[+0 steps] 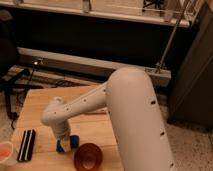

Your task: Wipe the white sponge on the table

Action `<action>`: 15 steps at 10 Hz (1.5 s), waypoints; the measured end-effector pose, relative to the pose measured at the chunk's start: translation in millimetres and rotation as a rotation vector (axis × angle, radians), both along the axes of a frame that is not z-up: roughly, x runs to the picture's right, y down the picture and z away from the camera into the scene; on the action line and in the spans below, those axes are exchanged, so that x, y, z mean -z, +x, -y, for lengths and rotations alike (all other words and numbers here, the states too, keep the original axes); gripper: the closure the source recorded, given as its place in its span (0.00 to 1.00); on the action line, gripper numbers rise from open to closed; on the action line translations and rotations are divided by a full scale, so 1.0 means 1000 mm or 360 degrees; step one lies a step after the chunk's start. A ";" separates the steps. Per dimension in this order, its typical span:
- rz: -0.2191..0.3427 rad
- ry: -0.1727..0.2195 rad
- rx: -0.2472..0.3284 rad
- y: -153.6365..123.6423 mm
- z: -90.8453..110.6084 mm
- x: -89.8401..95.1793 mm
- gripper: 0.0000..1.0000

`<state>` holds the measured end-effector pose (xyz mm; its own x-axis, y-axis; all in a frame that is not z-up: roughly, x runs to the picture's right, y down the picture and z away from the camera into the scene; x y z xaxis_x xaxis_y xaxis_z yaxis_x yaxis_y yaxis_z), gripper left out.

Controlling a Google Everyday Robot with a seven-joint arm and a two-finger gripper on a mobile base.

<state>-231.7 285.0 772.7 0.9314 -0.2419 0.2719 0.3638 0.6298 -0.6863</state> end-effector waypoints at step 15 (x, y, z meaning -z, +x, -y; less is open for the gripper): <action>0.0147 0.0084 0.0147 -0.079 0.075 -0.072 0.76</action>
